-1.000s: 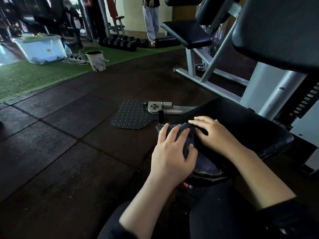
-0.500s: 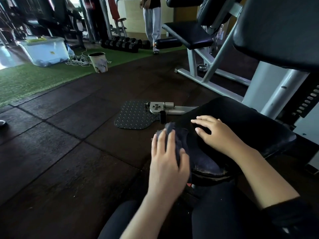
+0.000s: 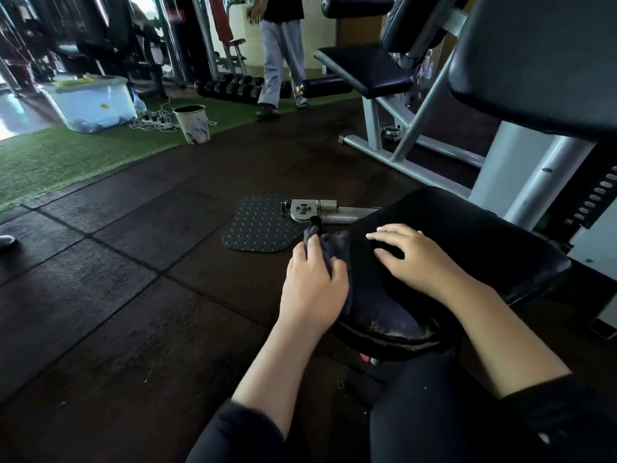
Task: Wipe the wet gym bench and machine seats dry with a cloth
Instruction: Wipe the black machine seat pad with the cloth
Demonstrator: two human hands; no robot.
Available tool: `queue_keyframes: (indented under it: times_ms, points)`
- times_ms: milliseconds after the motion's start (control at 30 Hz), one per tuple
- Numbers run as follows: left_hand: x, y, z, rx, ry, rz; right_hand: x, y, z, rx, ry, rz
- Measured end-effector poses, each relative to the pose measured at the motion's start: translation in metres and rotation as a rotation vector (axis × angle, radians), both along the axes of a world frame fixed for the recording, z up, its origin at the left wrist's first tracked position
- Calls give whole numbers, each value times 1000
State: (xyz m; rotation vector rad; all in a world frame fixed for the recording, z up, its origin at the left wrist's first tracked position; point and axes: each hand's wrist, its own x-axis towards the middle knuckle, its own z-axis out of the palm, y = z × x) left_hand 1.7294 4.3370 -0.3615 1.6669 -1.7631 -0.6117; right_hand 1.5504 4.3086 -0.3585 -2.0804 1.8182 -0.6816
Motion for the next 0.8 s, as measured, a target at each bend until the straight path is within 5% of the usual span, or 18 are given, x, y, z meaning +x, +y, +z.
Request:
queue_keyframes:
  times_ms: [100, 300, 567, 800]
  points:
    - [0, 31, -10, -91, 28, 4, 0, 2, -2, -12, 7, -9]
    - [-16, 33, -9, -293, -240, -59, -3, 8, 6, -24, 34, 6]
    - [-59, -21, 21, -72, -269, -354, -7, 21, 29, -207, -143, -90]
    - [0, -21, 24, -6, -137, -226, 27, 19, 32, -126, -172, -76]
